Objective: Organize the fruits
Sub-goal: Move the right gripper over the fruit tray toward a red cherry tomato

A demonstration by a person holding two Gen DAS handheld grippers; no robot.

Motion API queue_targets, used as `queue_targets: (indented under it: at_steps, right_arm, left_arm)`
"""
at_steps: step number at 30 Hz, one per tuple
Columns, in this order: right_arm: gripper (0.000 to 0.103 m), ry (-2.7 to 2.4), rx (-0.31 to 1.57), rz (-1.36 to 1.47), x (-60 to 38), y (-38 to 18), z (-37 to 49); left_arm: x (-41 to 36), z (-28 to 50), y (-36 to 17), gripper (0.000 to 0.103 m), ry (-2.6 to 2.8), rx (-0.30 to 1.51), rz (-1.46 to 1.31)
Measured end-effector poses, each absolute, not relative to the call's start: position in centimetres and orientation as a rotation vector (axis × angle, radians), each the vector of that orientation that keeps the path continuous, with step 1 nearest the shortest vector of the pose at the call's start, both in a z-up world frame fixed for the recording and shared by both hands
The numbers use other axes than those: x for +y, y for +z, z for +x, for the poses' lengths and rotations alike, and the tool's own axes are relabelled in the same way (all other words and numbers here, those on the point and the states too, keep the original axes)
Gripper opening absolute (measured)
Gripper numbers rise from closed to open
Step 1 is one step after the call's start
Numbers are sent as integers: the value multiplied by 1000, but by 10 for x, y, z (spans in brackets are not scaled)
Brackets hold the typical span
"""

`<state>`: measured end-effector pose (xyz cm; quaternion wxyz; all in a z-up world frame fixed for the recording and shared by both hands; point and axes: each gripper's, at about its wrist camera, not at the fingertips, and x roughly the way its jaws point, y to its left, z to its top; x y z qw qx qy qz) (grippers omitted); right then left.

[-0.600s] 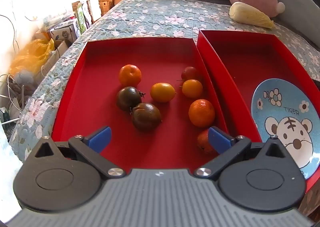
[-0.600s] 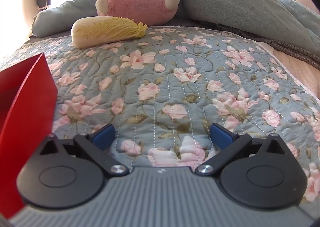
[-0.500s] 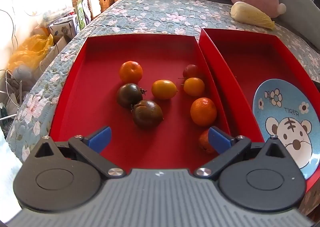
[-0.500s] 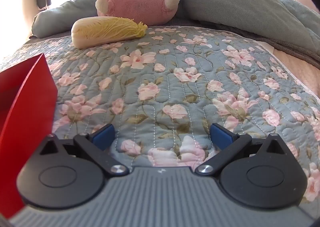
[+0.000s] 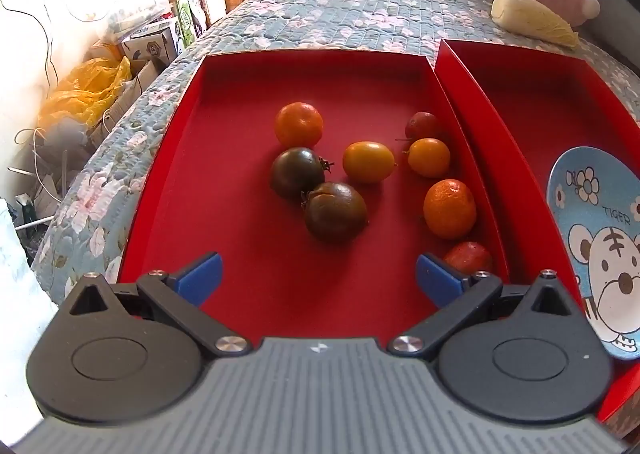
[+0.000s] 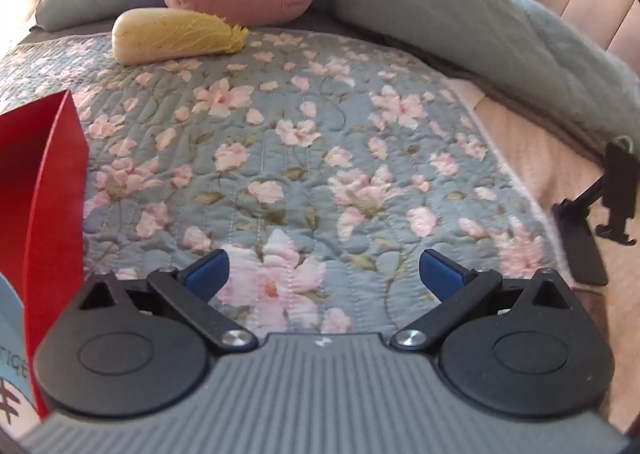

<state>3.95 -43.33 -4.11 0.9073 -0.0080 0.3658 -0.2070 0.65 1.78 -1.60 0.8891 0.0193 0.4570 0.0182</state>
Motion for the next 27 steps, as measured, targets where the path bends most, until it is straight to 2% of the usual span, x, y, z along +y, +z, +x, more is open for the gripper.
queue_targets:
  at_steps: [6, 11, 15, 18, 19, 24, 27]
  right_arm:
    - [103, -299, 646, -55, -399, 4, 8]
    - [103, 1, 589, -116, -319, 31, -15]
    - [102, 296, 609, -185, -238, 32, -34]
    - [91, 466, 626, -287, -179, 23, -47]
    - [77, 501, 630, -319, -161, 17, -52]
    - [42, 607, 709, -327, -129, -1, -42]
    - [40, 595, 725, -366, -121, -7, -32]
  left_arm:
    - [16, 4, -13, 103, 20, 937, 35]
    - [24, -3, -6, 103, 46, 865, -1]
    - [30, -12, 2, 103, 101, 787, 2]
    - [44, -5, 0, 103, 111, 886, -38]
    - [48, -3, 0, 103, 123, 905, -45]
    - [61, -7, 2, 103, 138, 863, -43]
    - [61, -5, 0, 101, 116, 873, -49]
